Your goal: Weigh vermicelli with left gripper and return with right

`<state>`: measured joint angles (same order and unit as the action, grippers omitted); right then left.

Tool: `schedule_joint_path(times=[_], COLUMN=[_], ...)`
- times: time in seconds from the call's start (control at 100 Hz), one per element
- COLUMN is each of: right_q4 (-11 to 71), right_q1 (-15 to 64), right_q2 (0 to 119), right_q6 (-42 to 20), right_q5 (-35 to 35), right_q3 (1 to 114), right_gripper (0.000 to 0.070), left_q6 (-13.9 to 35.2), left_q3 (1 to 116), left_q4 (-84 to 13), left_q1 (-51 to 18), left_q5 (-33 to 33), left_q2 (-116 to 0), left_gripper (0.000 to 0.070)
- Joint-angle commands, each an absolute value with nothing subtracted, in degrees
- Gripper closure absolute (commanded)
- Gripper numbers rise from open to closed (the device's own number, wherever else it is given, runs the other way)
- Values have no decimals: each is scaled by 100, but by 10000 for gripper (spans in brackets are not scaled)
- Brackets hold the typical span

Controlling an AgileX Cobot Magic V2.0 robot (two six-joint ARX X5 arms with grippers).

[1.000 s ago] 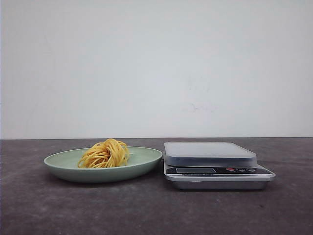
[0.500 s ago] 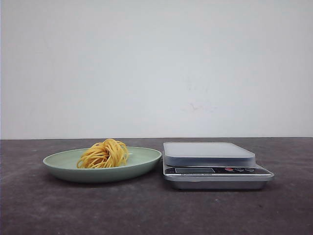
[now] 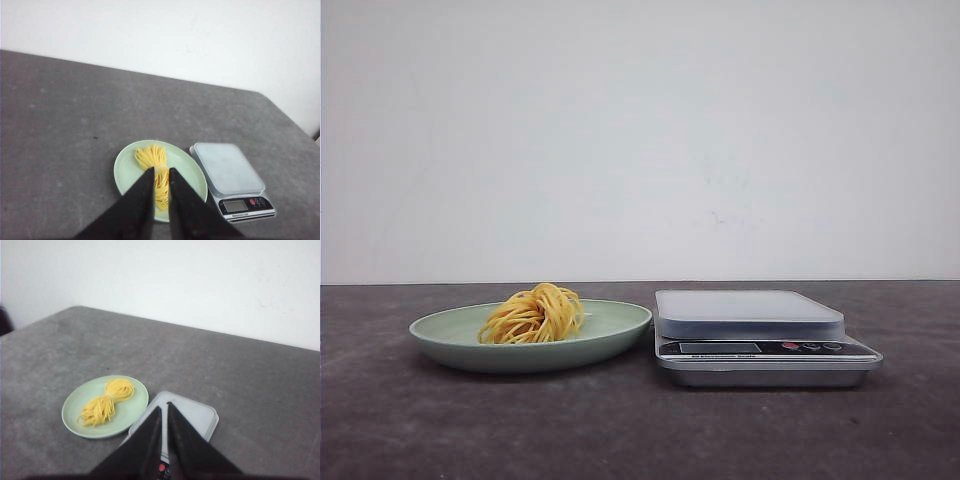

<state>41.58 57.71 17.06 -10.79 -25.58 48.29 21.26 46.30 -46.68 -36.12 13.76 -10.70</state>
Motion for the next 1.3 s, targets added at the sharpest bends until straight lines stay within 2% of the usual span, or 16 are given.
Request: schedule_joint_path(times=[0.0,0.69,0.75,0.82,1.0,1.14,1.29], right_q4=[4125,4110,4110,4110,4110,4110,4110], right_q1=[5837,5837,5837,5837,5837,5837,5837], right_q2=[1708,1708,1708,1708,1708,1708,1708], right_q6=[-1164,-1157,-1157,-1157,-1157,-1157,-1157], right_q5=[-2554,-2556,-2556,-2556,-2556,-2556,-2556], right_q3=[4884,4884,4884,4884,4884,4884,4884], right_gripper=[693,693,693,693,693,693,693], left_q6=[2130,2128,2112,1732,1697,1057,445], left_q3=[4665,4665,4665,4663,4648,4436,3767], left_q4=[-4569,-4519,-4521,-4515,-4442,-4139,-3398], left_q1=[-3638,-3605,-3358,-2934,-1730,-1033,-648], left_q5=[1391,1393,1361,1363,1374,1391,1363], left_q2=[-1081,-1072,-1035,-1035,-972,-819,-447], left_gripper=[690,688,688,688,688,688,688])
